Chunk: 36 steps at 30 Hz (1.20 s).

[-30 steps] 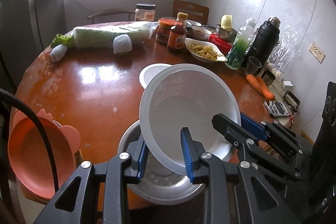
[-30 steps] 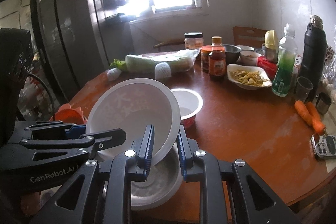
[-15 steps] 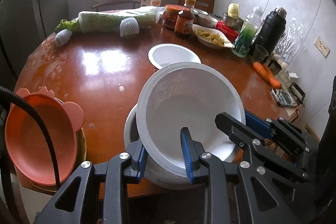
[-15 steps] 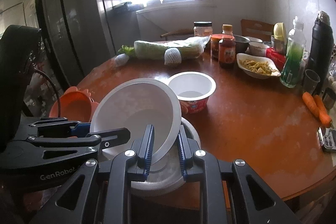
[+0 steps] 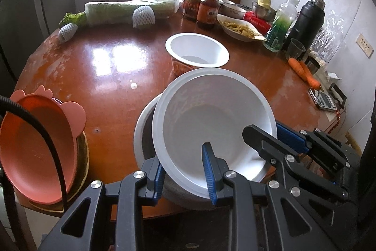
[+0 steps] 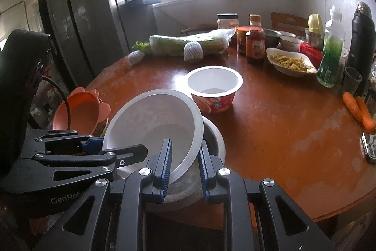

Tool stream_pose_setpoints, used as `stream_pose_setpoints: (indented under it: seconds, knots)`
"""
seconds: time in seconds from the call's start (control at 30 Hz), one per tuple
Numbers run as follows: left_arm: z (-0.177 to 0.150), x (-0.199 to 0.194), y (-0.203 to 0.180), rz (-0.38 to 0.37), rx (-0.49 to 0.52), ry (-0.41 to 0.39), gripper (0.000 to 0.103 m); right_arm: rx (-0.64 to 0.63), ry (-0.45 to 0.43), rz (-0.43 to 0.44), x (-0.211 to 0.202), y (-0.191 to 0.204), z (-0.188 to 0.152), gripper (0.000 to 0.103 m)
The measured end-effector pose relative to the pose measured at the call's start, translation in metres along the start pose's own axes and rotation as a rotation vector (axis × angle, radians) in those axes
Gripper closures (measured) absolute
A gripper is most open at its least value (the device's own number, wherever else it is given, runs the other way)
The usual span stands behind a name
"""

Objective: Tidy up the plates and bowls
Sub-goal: 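Lower the white bowl into the steel bowl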

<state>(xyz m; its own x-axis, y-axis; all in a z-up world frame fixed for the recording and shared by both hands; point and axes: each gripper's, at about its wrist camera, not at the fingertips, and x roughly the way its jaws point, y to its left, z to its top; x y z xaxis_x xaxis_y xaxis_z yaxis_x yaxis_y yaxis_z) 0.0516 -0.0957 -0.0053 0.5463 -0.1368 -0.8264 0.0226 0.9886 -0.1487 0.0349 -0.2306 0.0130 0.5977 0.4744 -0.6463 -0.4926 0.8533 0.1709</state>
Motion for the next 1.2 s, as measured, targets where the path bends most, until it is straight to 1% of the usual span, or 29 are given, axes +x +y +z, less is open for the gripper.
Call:
stream_pose_setpoints:
  seconds: [0.3,0.47,0.87,1.03,1.2]
  knots:
    - [-0.002,0.012,0.0,0.008,0.005,0.027,0.074,0.008,0.023,-0.003,0.01,-0.005,-0.008,0.079]
    - [-0.004,0.015,0.0,0.026,0.013,0.04,0.074,0.007,0.037,0.002,0.015,-0.006,-0.011,0.079]
    - [-0.006,0.015,-0.001,0.036,0.021,0.035,0.074,0.01,0.059,-0.009,0.021,-0.007,-0.013,0.079]
    - [-0.006,0.016,-0.001,0.03,0.026,0.035,0.074,0.006,0.052,-0.015,0.02,-0.007,-0.013,0.079]
    - [-0.006,0.017,-0.005,0.042,0.042,0.039,0.073,0.007,0.048,-0.019,0.018,-0.009,-0.013,0.079]
